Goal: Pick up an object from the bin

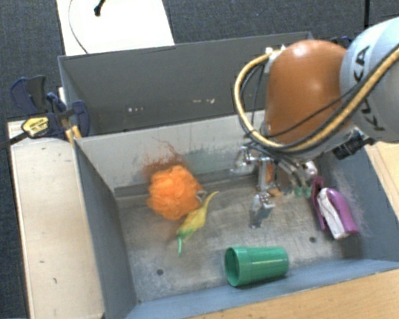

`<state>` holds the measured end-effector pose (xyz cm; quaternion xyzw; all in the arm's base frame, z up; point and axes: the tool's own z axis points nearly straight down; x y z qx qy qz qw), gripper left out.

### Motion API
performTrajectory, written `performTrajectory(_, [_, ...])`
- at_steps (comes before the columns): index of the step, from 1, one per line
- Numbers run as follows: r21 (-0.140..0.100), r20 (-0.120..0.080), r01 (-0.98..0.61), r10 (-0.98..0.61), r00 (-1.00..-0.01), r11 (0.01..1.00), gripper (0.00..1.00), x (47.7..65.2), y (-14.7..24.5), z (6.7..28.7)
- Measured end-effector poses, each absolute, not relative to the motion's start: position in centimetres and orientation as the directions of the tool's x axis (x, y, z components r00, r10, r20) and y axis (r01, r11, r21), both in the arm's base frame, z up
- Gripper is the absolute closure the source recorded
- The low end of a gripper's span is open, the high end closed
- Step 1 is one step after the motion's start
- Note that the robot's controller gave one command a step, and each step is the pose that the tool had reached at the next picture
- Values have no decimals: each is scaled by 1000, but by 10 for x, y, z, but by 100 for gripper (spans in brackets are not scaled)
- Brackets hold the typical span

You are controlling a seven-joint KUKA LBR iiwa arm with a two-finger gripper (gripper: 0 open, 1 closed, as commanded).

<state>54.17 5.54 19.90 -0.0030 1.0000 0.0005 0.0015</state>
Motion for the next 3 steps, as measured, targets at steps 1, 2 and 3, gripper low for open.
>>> performTrajectory(1, [-2, -12, -170, -170, -985, 985, 0, 551, 76, 164])
performTrajectory(2, [1, 1, -457, -457, -889, 889, 0, 572, 106, 150])
performTrajectory(3, [-1, -5, -569, -569, -823, 823, 0, 574, 128, 146])
